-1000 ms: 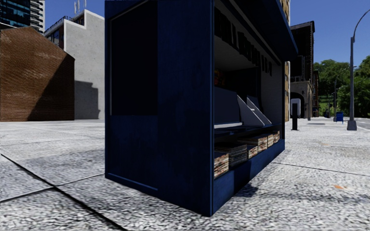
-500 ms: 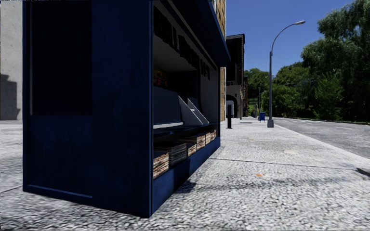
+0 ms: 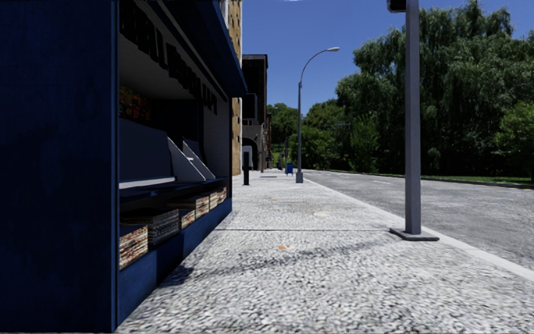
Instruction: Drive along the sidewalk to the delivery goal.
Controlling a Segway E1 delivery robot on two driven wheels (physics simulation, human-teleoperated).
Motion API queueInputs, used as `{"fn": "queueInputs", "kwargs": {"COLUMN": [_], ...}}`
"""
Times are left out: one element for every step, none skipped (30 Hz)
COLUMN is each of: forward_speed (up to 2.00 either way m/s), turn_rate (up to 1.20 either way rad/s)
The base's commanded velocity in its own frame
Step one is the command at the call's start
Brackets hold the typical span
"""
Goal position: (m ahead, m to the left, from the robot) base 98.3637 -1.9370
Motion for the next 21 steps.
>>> {"fn": "queueInputs", "kwargs": {"forward_speed": [0.00, 0.00, 0.00, 0.03, 0.14, 0.14, 0.20, 0.23, 0.23, 0.23, 0.23, 0.28, 0.28, 0.37, 0.42, 0.42, 0.43, 0.43, 0.43, 0.43, 0.44], "turn_rate": [-0.70, -0.70, -0.14, -0.01, 0.00, 0.00, 0.00, 0.00, 0.00, 0.00, 0.00, 0.00, 0.00, 0.00, 0.00, 0.00, 0.00, 0.00, 0.00, 0.00, 0.00]}}
